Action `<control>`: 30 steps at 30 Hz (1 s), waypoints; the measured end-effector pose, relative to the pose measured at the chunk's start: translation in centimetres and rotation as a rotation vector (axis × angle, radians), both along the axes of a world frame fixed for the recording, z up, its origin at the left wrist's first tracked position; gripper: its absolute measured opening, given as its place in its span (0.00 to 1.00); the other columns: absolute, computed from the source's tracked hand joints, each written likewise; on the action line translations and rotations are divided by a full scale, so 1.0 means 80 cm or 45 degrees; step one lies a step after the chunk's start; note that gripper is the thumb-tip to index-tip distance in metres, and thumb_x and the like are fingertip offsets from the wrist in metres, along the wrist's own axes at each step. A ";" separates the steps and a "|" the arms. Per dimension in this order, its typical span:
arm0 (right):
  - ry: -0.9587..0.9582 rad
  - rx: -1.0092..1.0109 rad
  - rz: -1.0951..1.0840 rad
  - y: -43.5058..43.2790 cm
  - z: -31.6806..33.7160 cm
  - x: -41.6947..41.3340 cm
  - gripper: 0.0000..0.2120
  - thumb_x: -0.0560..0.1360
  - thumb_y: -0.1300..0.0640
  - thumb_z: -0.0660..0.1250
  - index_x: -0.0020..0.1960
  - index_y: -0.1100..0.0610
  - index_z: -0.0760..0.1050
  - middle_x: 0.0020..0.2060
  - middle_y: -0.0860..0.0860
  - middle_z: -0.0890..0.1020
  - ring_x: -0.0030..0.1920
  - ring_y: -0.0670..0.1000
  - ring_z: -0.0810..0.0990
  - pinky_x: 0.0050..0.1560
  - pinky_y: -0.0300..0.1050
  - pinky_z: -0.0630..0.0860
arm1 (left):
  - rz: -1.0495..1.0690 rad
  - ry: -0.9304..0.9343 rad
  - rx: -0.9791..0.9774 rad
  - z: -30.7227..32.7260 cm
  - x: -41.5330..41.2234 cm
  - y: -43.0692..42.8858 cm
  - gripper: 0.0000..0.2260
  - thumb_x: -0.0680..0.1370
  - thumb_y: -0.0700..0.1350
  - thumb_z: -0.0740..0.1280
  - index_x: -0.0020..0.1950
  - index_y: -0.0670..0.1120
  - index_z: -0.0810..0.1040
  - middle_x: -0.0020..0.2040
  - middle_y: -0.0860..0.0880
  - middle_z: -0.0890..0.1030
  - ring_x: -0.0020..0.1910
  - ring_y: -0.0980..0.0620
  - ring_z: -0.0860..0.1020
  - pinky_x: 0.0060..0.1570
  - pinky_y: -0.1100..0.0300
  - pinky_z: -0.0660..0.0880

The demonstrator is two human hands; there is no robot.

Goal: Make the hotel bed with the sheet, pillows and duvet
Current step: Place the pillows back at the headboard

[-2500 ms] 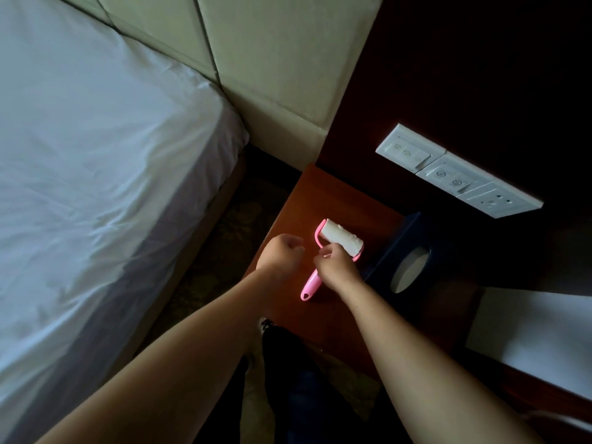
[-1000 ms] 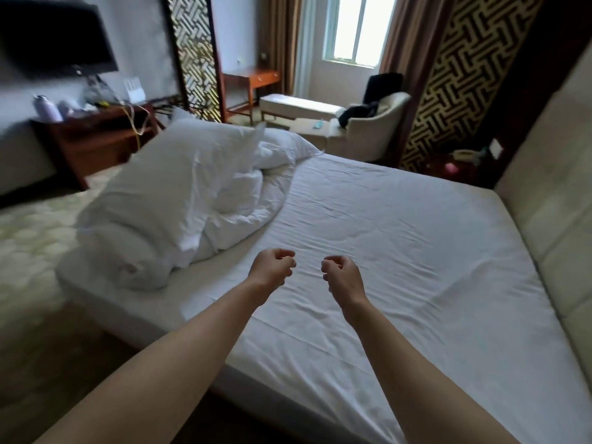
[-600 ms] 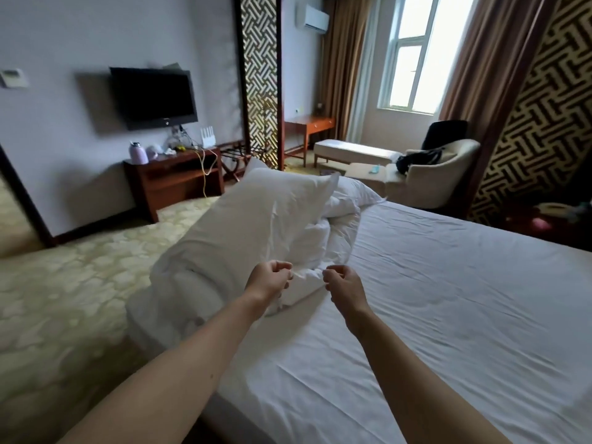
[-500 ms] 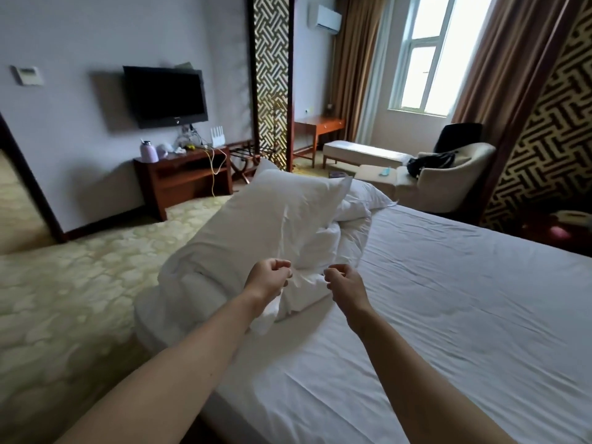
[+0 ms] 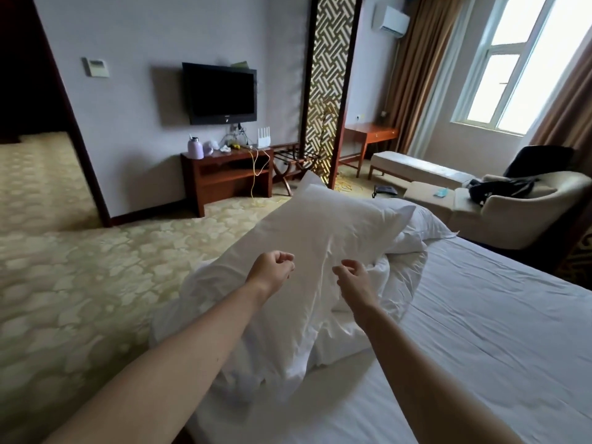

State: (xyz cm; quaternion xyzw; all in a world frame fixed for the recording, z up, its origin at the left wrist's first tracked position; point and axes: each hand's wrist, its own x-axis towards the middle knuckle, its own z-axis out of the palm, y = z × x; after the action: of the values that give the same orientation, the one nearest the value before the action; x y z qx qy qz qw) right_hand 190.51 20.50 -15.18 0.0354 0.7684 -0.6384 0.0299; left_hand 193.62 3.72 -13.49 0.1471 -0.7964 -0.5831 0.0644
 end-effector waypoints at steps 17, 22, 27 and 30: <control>-0.289 0.190 -0.478 -0.105 -0.102 -0.237 0.34 0.75 0.54 0.68 0.75 0.59 0.58 0.65 0.58 0.72 0.63 0.57 0.73 0.62 0.47 0.68 | -0.319 -0.226 -0.236 -0.105 -0.354 -0.139 0.13 0.75 0.45 0.65 0.60 0.47 0.77 0.58 0.47 0.80 0.55 0.48 0.78 0.54 0.60 0.73; -0.395 0.203 -0.653 -0.130 -0.128 -0.273 0.41 0.72 0.47 0.73 0.75 0.62 0.57 0.68 0.58 0.70 0.68 0.58 0.69 0.69 0.49 0.65 | -0.309 -0.309 -0.523 -0.129 -0.421 -0.179 0.24 0.75 0.49 0.67 0.70 0.48 0.70 0.69 0.44 0.69 0.68 0.45 0.69 0.66 0.55 0.67; -0.462 0.199 -0.740 -0.138 -0.133 -0.300 0.50 0.69 0.38 0.73 0.76 0.63 0.53 0.73 0.59 0.64 0.73 0.57 0.63 0.73 0.50 0.60 | -0.383 -0.310 -0.675 -0.149 -0.472 -0.193 0.35 0.74 0.60 0.66 0.75 0.44 0.62 0.75 0.43 0.62 0.73 0.44 0.61 0.72 0.54 0.59; -0.512 0.203 -0.757 -0.139 -0.136 -0.314 0.53 0.66 0.35 0.73 0.75 0.64 0.52 0.73 0.59 0.63 0.74 0.57 0.62 0.73 0.51 0.60 | -0.390 -0.348 -0.779 -0.157 -0.491 -0.198 0.40 0.73 0.67 0.62 0.77 0.46 0.57 0.77 0.45 0.58 0.75 0.44 0.58 0.73 0.49 0.56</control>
State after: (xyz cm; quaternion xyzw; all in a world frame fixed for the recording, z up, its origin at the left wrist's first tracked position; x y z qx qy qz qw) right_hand 165.40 9.38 -26.06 0.3842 0.7505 -0.5376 -0.0094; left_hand 154.36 -12.14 -26.04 0.0768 -0.9479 -0.2959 -0.0895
